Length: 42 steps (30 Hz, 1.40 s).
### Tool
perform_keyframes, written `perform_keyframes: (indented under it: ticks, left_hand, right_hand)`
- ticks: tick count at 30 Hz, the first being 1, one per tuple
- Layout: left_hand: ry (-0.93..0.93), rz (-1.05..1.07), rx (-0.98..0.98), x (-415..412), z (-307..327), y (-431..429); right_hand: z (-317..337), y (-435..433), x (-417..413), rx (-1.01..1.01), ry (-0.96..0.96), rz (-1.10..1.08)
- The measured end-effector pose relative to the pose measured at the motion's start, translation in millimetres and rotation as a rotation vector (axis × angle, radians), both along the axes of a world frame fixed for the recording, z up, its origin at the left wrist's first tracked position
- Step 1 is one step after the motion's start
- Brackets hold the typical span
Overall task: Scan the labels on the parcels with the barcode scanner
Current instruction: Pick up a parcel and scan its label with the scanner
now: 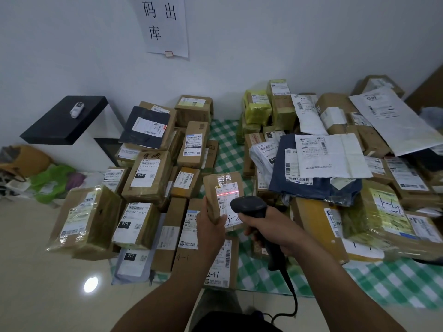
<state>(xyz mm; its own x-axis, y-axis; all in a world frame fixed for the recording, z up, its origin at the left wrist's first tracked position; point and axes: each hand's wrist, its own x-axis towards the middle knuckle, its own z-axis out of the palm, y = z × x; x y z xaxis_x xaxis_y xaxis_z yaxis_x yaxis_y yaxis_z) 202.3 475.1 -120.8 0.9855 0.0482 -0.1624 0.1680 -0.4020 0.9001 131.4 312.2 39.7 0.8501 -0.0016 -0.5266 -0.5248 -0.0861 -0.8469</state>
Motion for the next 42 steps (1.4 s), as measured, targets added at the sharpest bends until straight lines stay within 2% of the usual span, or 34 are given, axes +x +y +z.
perform_keyframes:
  ticks: [6, 11, 23, 28, 33, 39, 42]
  left_hand:
    - [0.016, -0.016, -0.066, -9, 28, 5]
    - [0.085, 0.020, -0.080, -14, 36, 41]
    - [0.152, 0.070, 0.228, -50, 26, 131]
    - [0.065, 0.130, 0.519, -62, 6, 129]
    - [0.083, -0.034, 0.793, -75, 7, 104]
    - [0.022, 0.004, 0.804, -72, 5, 107]
    - [0.081, -0.041, 0.769, -62, 10, 94]
  right_hand:
    - [-8, -3, 0, -0.004, -0.020, -0.042]
    - [-14, -1, 0, 0.016, -0.006, -0.045]
    - [-28, 39, 16, 0.017, 0.030, 0.133]
    - [-39, 47, 15, 0.059, 0.052, 0.156]
    - [-46, 45, 12, 0.072, 0.070, 0.151]
    - [-45, 26, 6, 0.081, 0.076, 0.056]
    - [-40, 12, 2, 0.090, 0.055, -0.038]
